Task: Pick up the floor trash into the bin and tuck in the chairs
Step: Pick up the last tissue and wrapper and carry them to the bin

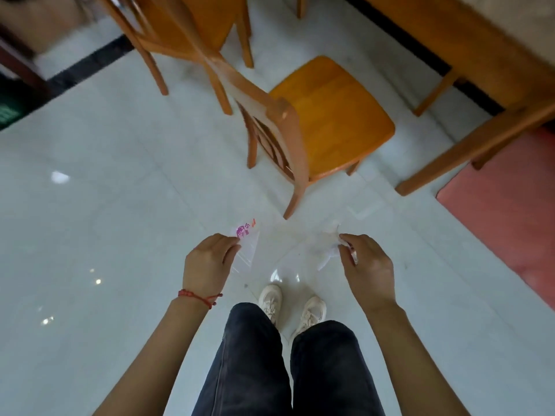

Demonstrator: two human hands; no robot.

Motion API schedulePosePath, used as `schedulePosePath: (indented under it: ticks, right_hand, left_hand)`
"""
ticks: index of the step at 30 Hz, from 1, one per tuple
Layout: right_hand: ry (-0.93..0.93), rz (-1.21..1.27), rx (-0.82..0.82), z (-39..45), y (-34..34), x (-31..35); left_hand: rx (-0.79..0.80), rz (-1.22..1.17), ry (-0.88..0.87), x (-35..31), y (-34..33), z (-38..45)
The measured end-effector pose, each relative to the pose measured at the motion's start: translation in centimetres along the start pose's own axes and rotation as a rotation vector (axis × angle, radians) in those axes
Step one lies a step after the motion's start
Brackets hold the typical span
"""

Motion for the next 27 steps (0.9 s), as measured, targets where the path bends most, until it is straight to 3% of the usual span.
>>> schedulePosePath:
  ticks: [14, 21, 27]
  right_hand:
    - [0.427, 0.086, 0.272, 4.2, -4.5, 14.6]
    - [0.613, 0.115, 0.364, 3.7, -8.7, 22.1]
    - [0.678, 0.112, 0.416, 4.4, -15.7, 29.2]
  left_hand:
    - [-0.182, 0.133, 0.385, 5.1, 12.2, -8.8]
    - [-0.245, 0.140, 0.477, 8.8, 16.6, -11.4]
    - [-0.334, 0.155, 0.535, 16.1, 21.5, -12.4]
Point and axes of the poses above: each hand's wrist, its own z-axis towards the middle knuckle, its own y-axis out of the back of the hand, x = y × z, the point moved 5 cm from there along z, towards the middle knuckle, and after that the axes turned 5 degrees about z, right-handed, at the moved point
